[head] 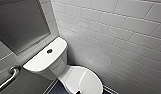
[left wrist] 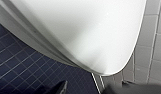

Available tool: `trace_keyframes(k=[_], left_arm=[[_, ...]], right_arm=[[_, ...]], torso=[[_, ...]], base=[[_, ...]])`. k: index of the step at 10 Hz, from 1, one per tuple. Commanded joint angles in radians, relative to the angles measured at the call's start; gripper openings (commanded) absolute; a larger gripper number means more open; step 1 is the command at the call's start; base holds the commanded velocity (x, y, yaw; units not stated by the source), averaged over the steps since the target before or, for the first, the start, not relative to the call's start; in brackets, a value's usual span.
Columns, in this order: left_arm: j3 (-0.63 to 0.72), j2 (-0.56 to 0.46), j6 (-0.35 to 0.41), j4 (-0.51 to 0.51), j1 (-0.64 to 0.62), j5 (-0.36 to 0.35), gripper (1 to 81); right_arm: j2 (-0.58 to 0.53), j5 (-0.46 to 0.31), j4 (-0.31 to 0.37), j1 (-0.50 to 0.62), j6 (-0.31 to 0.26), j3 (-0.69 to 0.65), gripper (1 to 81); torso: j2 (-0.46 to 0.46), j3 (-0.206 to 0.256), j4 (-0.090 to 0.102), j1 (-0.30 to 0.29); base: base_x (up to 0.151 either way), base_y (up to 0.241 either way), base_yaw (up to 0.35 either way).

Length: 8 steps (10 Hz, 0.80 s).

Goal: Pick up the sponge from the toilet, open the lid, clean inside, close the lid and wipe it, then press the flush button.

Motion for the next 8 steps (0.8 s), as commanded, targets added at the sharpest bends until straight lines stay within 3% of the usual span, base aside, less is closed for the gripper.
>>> trace_keyframes(k=[1, 8], left_arm=[[-0.018, 0.014, -0.069, -0.012, -0.090, 0.019, 81.1], [-0.045, 0.053, -0.090, -0.012, -0.115, 0.002, 81.1]], right_arm=[[-0.016, -0.061, -0.013, -0.047, 0.001, -0.005, 1.0], [-0.010, -0.061, -0.010, -0.043, 0.003, -0.007, 1.0]], torso=[[0.000, 0.000, 0.000, 0.000], [0.000, 0.000, 0.000, 0.000]], base=[[0.000, 0.000, 0.000], [0.000, 0.000, 0.000]])
